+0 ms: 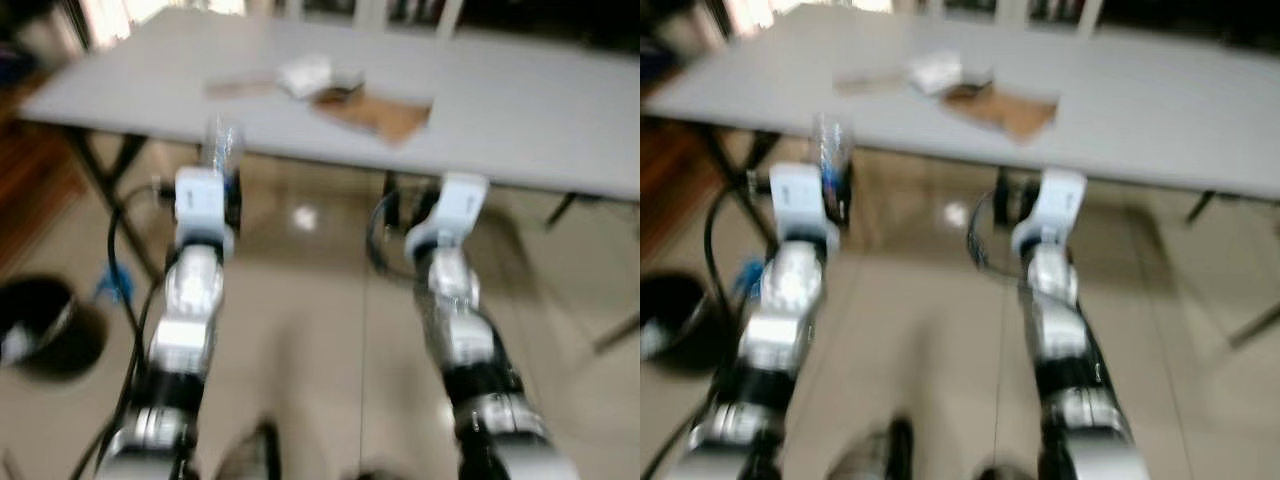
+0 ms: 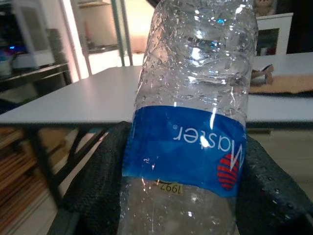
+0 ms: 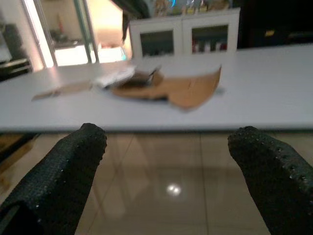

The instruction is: Picking trash to rubbish bin

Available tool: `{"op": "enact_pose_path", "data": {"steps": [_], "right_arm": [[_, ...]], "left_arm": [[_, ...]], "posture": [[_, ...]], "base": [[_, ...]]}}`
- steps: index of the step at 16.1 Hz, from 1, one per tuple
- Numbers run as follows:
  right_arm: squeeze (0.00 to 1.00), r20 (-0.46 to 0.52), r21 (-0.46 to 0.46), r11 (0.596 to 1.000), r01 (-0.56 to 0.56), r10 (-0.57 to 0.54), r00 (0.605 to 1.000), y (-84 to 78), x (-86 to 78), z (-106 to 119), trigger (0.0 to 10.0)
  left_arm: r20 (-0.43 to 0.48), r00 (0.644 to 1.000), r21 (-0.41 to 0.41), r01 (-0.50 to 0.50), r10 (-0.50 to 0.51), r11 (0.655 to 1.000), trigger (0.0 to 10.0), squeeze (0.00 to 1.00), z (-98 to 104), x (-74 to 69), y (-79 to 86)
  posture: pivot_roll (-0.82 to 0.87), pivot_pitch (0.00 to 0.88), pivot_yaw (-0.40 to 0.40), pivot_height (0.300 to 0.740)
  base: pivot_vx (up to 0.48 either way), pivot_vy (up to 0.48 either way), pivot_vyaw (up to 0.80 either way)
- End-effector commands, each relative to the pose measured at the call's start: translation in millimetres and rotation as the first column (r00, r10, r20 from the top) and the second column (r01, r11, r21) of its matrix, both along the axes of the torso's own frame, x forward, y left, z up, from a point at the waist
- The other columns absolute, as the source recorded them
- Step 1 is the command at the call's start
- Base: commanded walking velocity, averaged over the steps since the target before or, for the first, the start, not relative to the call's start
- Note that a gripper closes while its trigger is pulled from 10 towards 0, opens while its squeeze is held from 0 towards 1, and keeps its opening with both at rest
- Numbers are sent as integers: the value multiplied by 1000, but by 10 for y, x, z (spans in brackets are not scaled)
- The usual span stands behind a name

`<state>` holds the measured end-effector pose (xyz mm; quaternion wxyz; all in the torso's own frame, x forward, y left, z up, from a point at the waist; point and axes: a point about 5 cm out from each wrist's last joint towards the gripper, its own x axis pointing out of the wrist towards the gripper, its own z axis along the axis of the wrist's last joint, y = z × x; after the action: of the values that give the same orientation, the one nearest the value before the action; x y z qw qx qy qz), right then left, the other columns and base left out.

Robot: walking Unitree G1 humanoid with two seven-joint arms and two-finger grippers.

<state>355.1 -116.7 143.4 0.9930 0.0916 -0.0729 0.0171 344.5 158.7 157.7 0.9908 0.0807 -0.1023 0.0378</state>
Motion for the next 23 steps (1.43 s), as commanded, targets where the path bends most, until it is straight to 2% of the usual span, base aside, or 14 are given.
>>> {"op": "enact_pose_path", "data": {"steps": [1,5,7,8,9,10,11,12,13,15,18,20,21,23], "right_arm": [[0,-2,3,1000,16,-16,1000,-50,3,3,10000],[0,-21,-1,1000,6,-6,1000,-56,-3,-40,10000],[0,-94,-26,999,-23,21,995,-85,-24,-217,10000],[0,-119,-33,999,-28,24,993,-97,-33,-277,10000],[0,-257,-92,994,-54,29,966,-168,-113,-606,10000],[0,-291,-82,995,-57,31,956,-192,-145,-692,10000],[0,-392,-92,994,-60,19,920,-274,-264,-945,10000],[0,-430,-84,995,-59,17,903,-305,-317,-1039,10000],[0,-572,-97,993,-74,6,820,-392,-555,-1384,10000],[0,-646,-73,995,-67,4,763,-423,-709,-1564,10000],[0,-799,-44,996,-79,13,601,-433,-1189,-1985,10000],[0,-840,-43,995,-86,11,542,-426,-1360,-2102,10000],[0,-870,-51,993,-105,8,493,-425,-1507,-2190,10000],[0,-885,-63,992,-107,-6,465,-455,-1606,-2243,10000]], "left_arm": [[7,1000,12,11,-12,1000,10000,0,33,20,-53],[-60,998,-8,30,-31,1000,10000,0,-94,12,-58],[-197,980,14,39,-35,999,10000,0,-388,2,51],[-227,974,31,38,-30,999,10000,0,-464,-7,88],[-363,932,67,39,-12,997,10000,0,-792,-94,245],[-391,920,85,48,-11,995,10000,0,-870,-129,279],[-483,876,72,23,15,997,10000,0,-1087,-241,393],[-508,861,79,12,30,997,10000,0,-1155,-286,437],[-598,799,112,5,64,994,10000,0,-1395,-460,543],[-644,761,122,2,78,992,10000,0,-1535,-578,577],[-788,606,95,-59,111,994,10000,0,-1983,-1049,628],[-822,558,77,-95,117,992,10000,0,-2096,-1205,638],[-841,526,79,-109,125,991,10000,0,-2165,-1308,640],[-856,502,58,-138,120,989,10000,0,-2219,-1392,637]], "posture": [[6,77,-45,740],[4,78,-43,740],[1,77,-45,740],[0,78,-46,740],[0,79,-47,740],[-1,80,-48,740],[-1,82,-50,740],[0,82,-50,740],[4,83,-54,740],[2,81,-53,740],[2,70,-57,740],[5,66,-59,740],[11,61,-60,740],[11,53,-58,740]], "base": [[0,0,0],[0,0,0],[0,0,0],[0,0,0],[0,0,0],[0,0,0],[304,0,0],[337,0,0],[480,0,0],[480,0,0],[480,0,0],[457,0,0],[0,0,0],[0,0,0]]}}
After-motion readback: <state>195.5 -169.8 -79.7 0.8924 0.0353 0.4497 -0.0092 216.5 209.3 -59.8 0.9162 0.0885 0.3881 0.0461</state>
